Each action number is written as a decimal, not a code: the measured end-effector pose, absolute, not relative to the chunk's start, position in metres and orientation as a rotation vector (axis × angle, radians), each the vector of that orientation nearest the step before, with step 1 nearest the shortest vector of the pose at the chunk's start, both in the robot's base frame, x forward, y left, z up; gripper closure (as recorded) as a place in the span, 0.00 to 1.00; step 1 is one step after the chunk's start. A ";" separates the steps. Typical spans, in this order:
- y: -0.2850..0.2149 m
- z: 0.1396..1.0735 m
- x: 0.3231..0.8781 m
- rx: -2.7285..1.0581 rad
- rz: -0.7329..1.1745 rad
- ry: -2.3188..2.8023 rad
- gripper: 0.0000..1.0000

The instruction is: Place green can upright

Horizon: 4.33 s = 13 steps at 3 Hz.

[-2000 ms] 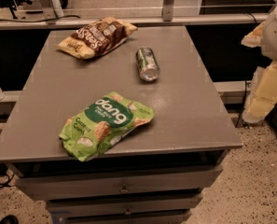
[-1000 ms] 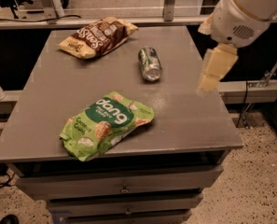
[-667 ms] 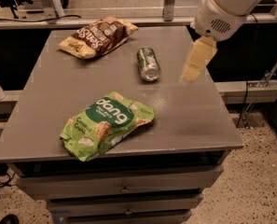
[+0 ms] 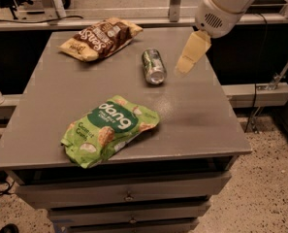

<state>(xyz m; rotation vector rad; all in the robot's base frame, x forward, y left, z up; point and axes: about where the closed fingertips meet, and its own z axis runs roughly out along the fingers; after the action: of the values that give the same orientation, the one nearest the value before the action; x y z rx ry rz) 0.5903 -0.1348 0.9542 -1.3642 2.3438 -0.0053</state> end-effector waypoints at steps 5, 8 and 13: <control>-0.101 0.954 0.697 -0.857 0.294 2.573 0.00; -0.022 0.910 0.717 -0.593 0.253 2.816 0.00; -0.055 0.816 0.679 -0.527 0.135 2.927 0.41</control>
Offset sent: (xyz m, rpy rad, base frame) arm 0.0467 0.0091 0.0180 0.2341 0.0022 -0.1875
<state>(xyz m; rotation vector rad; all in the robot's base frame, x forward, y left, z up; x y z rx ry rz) 0.6792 -0.0554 0.8159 -0.5267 2.9269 0.1353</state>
